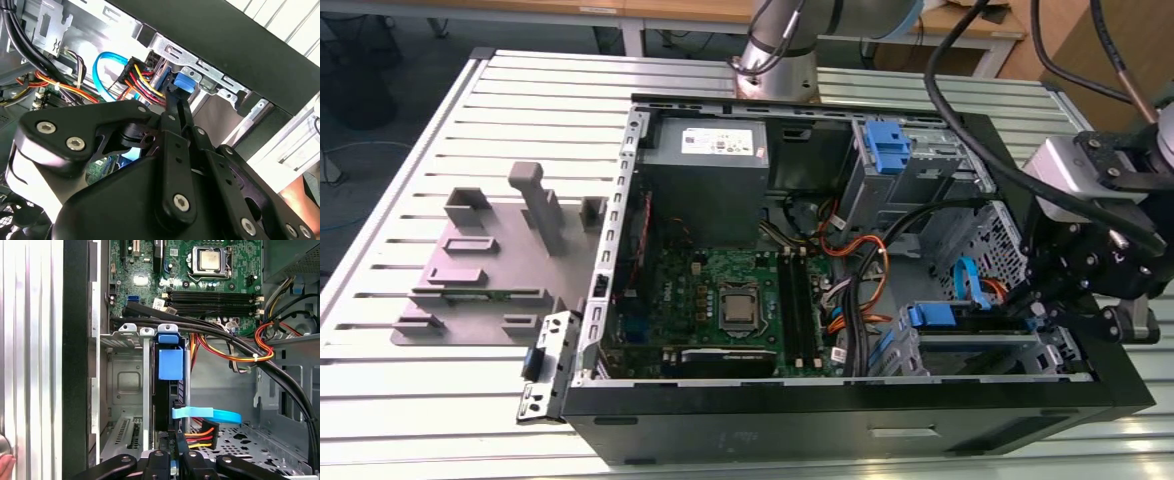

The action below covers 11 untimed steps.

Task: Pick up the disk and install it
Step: 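Insert the second disk wire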

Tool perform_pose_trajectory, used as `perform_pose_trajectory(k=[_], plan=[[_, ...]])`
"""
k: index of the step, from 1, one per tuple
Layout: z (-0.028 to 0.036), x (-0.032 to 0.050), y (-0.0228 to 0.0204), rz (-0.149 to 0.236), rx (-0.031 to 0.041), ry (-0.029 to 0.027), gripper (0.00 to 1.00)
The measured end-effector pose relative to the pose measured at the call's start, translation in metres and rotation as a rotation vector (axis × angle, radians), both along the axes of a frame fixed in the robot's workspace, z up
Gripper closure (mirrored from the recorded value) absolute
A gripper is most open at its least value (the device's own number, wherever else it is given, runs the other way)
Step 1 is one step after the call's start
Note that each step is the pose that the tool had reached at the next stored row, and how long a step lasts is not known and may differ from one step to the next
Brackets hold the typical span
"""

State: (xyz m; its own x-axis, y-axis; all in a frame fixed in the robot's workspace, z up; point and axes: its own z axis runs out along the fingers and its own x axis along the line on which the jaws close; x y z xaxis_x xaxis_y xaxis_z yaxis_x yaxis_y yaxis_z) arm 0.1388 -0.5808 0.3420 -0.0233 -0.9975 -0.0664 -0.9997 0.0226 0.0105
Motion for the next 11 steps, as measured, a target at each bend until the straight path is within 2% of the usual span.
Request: perform_pose_trajectory(k=[11], plan=[[0.0159,0.0,0.0,0.0,0.0001,0.0,0.84]])
